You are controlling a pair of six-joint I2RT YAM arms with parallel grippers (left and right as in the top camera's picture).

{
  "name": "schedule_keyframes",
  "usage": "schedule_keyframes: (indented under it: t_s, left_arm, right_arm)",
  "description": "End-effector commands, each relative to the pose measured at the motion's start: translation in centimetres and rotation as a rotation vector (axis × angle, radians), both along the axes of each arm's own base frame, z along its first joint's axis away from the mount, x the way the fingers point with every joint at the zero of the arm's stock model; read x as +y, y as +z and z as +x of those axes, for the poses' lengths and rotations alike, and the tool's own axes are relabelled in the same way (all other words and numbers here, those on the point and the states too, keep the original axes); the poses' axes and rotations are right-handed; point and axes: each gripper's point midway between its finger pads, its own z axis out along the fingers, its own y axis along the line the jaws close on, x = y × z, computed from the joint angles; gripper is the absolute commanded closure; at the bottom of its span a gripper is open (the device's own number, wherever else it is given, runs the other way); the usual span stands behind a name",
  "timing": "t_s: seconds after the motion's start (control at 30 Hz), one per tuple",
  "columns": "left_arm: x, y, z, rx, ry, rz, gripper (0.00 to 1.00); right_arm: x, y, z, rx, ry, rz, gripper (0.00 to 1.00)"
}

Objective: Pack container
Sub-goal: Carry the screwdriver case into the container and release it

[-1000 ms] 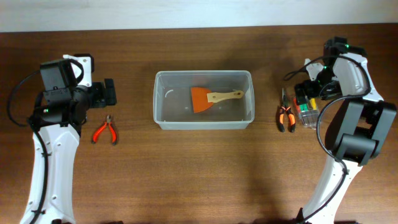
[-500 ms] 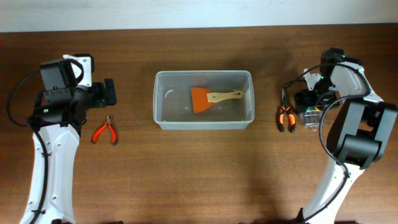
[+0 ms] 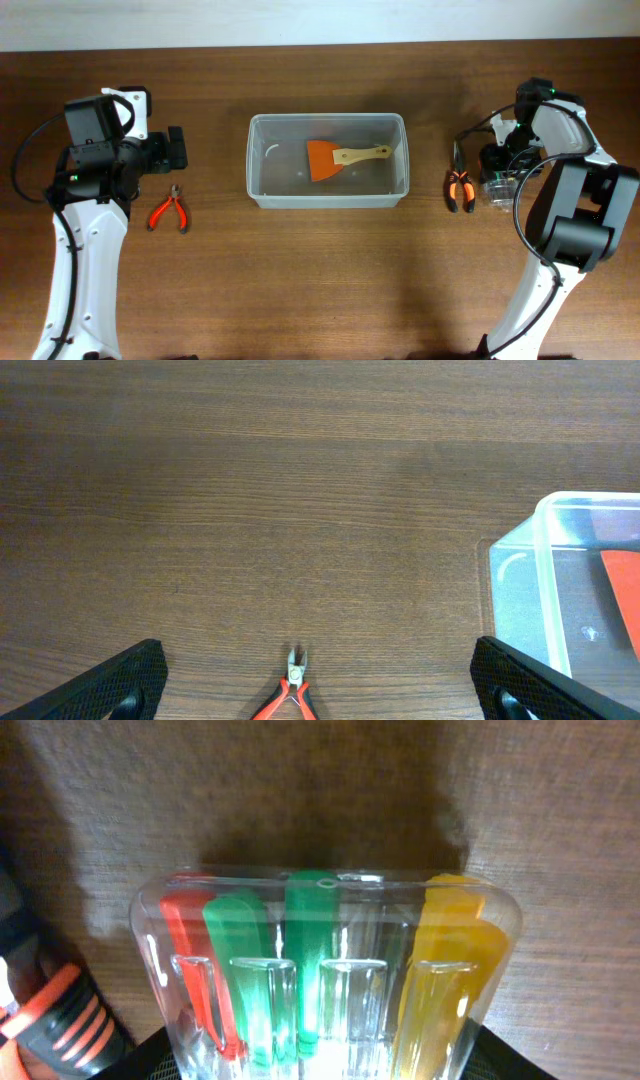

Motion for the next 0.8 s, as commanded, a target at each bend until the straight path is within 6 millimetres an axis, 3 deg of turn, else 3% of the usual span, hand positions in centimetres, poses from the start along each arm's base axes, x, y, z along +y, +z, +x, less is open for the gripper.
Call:
schedule_keyframes:
  t_s: [0.0, 0.13, 0.23, 0.3, 0.37, 0.43, 0.5, 0.53, 0.63, 0.77]
  left_arm:
    - [0.1, 0.5, 0.3, -0.013, -0.009, 0.009, 0.01]
    - [0.1, 0.5, 0.3, -0.012, -0.009, 0.009, 0.01]
    - [0.1, 0.5, 0.2, -0.01, -0.01, 0.008, 0.01]
    - [0.1, 0.5, 0.2, -0.01, -0.01, 0.008, 0.01]
    - [0.1, 0.5, 0.2, -0.01, -0.009, 0.008, 0.01]
    - [0.1, 0.5, 0.2, -0.01, -0.009, 0.008, 0.01]
    - [0.1, 0.5, 0.2, -0.01, -0.01, 0.008, 0.01]
    - [0.1, 0.5, 0.2, -0.01, -0.009, 0.008, 0.01]
    - [0.1, 0.5, 0.2, -0.01, -0.009, 0.008, 0.01]
    - [0.1, 0.5, 0.2, -0.01, -0.009, 0.008, 0.01]
  right_arm:
    - [0.2, 0.4, 0.7, 0.006, -0.055, 0.007, 0.39]
    - [1.5, 5.5, 3.4, -0.089, -0.042, 0.057, 0.44]
    - [3.3, 10.5, 5.3, -0.177, 0.001, 0.066, 0.53]
    - [5.6, 14.2, 6.3, -0.243, 0.051, 0.074, 0.57]
    - [9.0, 17.9, 7.0, -0.31, 0.125, 0.088, 0.57]
    - [12.0, 20.1, 7.2, -0.352, 0.191, 0.091, 0.57]
    - [17.2, 22.6, 7.0, -0.405, 0.304, 0.107, 0.57]
    - [18.3, 23.0, 7.0, -0.417, 0.328, 0.111, 0.57]
    - [28.0, 23.8, 5.4, -0.459, 0.605, 0.145, 0.57]
    - [36.1, 22.3, 3.4, -0.476, 0.94, 0.16, 0.58]
